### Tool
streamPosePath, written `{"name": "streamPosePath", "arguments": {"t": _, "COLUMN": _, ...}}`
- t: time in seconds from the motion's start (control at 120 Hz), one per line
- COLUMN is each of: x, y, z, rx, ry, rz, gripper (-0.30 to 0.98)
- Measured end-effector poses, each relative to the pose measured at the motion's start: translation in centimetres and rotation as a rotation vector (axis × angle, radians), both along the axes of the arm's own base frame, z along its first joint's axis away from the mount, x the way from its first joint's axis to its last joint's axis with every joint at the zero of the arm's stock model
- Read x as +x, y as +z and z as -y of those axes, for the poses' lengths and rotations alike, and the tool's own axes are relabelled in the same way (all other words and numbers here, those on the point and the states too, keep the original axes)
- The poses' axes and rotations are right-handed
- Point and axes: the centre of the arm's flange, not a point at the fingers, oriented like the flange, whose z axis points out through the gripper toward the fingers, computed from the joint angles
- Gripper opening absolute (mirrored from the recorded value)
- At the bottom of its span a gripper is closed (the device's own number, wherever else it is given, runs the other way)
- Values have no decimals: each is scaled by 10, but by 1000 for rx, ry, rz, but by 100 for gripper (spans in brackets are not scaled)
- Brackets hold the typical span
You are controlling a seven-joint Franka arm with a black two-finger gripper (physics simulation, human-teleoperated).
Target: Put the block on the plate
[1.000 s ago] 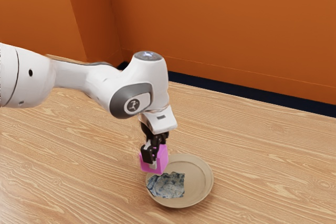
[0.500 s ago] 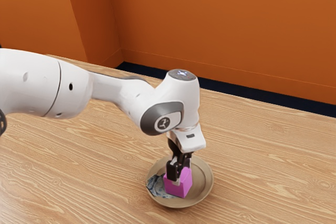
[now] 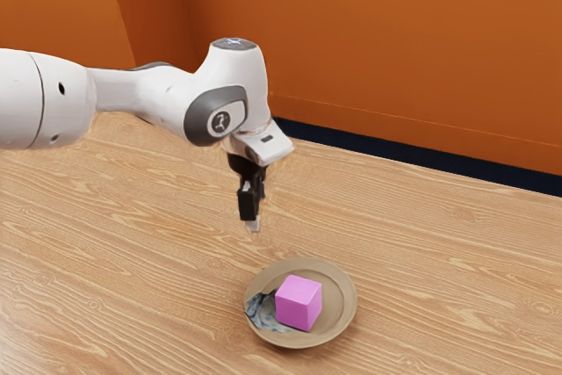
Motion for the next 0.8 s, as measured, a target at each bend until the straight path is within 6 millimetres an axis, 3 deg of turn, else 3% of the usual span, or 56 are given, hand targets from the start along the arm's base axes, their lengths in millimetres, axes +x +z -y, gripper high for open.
{"name": "streamPosePath", "arguments": {"t": 0.125, "x": 18, "y": 32, "z": -65, "rx": 12, "ry": 167, "rz": 24, "gripper": 68}}
{"name": "streamPosePath", "arguments": {"t": 0.242, "x": 20, "y": 71, "z": -101, "rx": 18, "ry": 284, "rz": 43, "gripper": 68}}
{"name": "streamPosePath", "arguments": {"t": 0.517, "x": 16, "y": 151, "z": -117, "rx": 61, "ry": 451, "rz": 58, "gripper": 69}}
{"name": "streamPosePath", "arguments": {"t": 0.667, "x": 2, "y": 171, "z": -130, "rx": 60, "ry": 536, "rz": 44, "gripper": 69}}
{"name": "streamPosePath", "arguments": {"t": 0.8, "x": -3, "y": 174, "z": -132, "rx": 64, "ry": 585, "rz": 29, "gripper": 69}}
